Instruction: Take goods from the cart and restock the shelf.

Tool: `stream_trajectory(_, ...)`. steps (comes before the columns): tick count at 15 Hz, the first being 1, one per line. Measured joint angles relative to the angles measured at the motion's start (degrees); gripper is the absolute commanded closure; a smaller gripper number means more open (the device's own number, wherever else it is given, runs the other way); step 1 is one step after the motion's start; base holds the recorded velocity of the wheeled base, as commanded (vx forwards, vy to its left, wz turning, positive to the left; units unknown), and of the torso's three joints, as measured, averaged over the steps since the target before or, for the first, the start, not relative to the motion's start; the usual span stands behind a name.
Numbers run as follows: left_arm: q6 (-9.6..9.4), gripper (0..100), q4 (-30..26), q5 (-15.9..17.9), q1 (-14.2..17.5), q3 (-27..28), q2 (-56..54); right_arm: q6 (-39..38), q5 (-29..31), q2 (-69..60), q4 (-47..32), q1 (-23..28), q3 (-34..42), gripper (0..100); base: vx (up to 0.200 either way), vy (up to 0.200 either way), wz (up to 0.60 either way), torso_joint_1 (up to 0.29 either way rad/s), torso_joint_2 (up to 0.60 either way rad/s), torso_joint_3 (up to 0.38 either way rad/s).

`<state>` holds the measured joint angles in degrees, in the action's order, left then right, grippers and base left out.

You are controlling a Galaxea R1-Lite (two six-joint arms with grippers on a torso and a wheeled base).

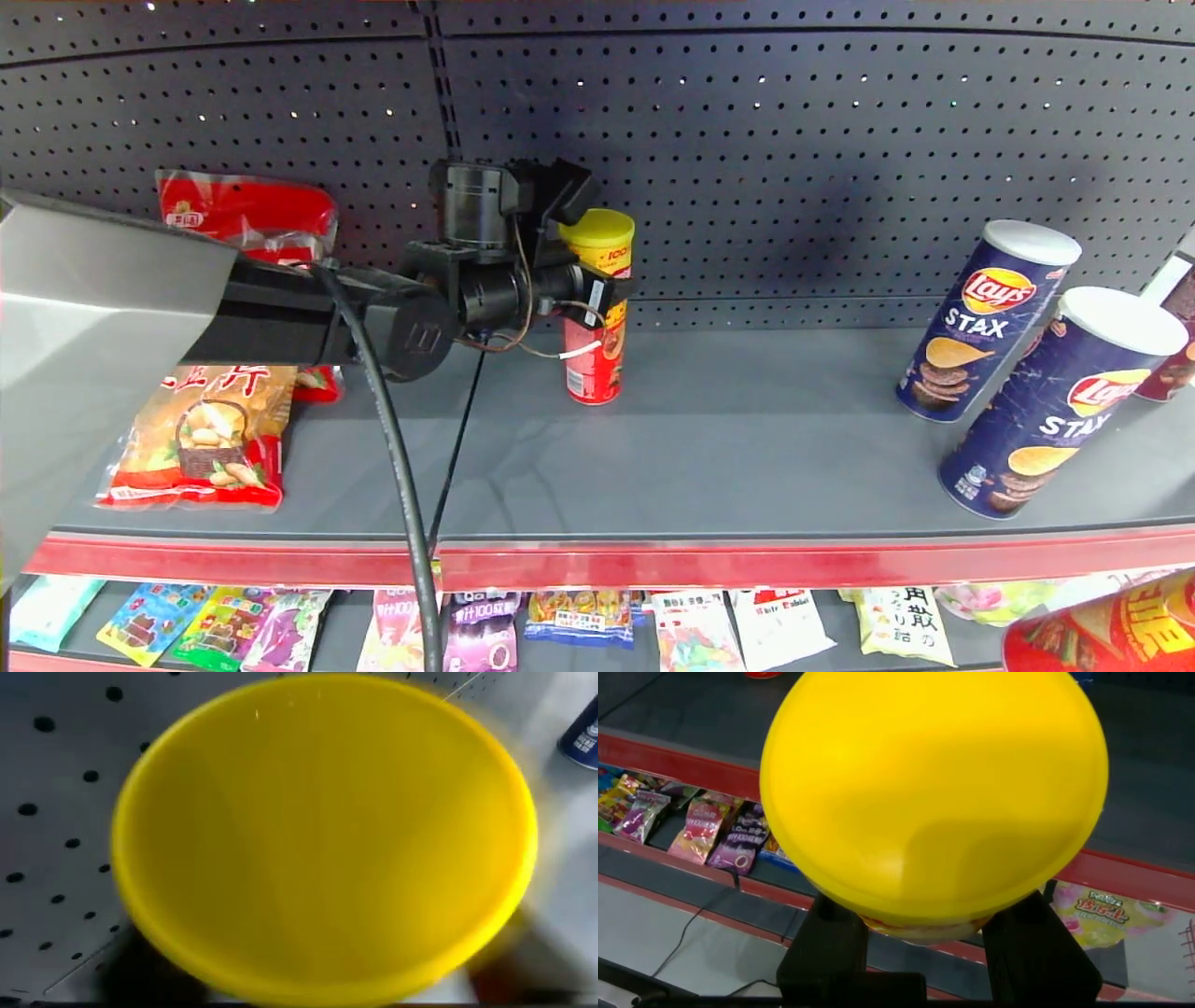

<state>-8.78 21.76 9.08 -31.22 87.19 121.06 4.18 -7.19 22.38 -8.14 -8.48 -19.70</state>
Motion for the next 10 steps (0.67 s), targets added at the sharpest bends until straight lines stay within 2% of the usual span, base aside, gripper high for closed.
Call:
stream_trajectory(3,0.05,100,0.02,1.56,-0.26,-0.20,-0.09,0.02,-0.05,0.13,-0.01,-0.02,0.00,100,0.000,0.000,0.00,0.000,0.00,0.000)
stream_trajectory(6,0.16,100,-0.41,6.24,-0.15,-2.24,-1.90,0.00,-0.06,0.24,-0.01,-0.02,-0.09,100,0.000,0.000,0.00,0.000,0.00,0.000)
stream_trajectory(8,0.13,100,-1.46,13.69,-0.09,-5.52,-4.74,0.02,-0.17,0.49,0.13,-0.02,-0.41,100,0.000,0.000,0.00,0.000,0.00,0.000)
stream_trajectory(10,-0.17,100,-1.79,25.30,-0.11,-11.82,-10.01,0.02,-0.16,0.93,0.23,-0.06,-0.69,100,0.000,0.000,0.00,0.000,0.00,0.000)
